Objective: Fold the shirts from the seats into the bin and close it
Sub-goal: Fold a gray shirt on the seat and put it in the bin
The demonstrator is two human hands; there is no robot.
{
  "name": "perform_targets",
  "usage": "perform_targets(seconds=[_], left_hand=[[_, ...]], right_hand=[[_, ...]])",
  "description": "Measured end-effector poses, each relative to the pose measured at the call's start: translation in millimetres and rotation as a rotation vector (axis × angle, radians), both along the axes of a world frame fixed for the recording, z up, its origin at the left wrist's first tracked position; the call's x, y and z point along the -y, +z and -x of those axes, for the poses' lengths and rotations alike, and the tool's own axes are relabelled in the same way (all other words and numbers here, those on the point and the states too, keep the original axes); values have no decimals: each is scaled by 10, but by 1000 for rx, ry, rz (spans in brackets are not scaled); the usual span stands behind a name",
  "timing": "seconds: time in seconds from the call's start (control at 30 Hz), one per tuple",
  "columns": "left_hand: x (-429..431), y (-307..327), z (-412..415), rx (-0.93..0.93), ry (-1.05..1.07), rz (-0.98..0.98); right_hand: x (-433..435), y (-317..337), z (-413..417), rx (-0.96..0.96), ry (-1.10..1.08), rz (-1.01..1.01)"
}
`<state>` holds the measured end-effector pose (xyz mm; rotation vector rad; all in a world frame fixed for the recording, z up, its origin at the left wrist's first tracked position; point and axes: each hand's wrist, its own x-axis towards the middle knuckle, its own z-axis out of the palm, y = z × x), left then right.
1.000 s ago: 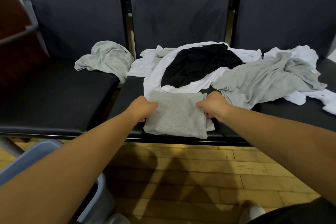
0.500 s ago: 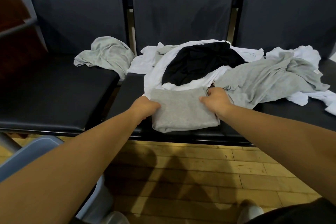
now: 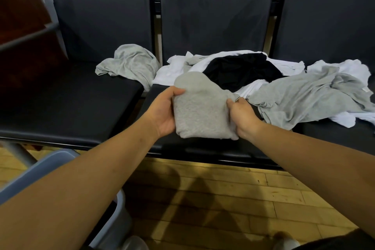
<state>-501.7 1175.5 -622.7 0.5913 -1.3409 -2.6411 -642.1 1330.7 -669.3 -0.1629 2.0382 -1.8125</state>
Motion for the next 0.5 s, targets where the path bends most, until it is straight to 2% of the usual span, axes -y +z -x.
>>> perform_targets(seconds=[0.1,0.27,0.33,0.5], left_hand=[[108,120,-202,-90,55,-30],[508,304,-717,-113,191,-22],[738,357,-974,-100,253,-21],[1415,228,-1891,-21,442,43]], right_hand=[[184,188,-195,106,116,197],[745,518,-535,282,218,344],[1073,632,-747,315,262,346],[2038,608,-1319,207,358,210]])
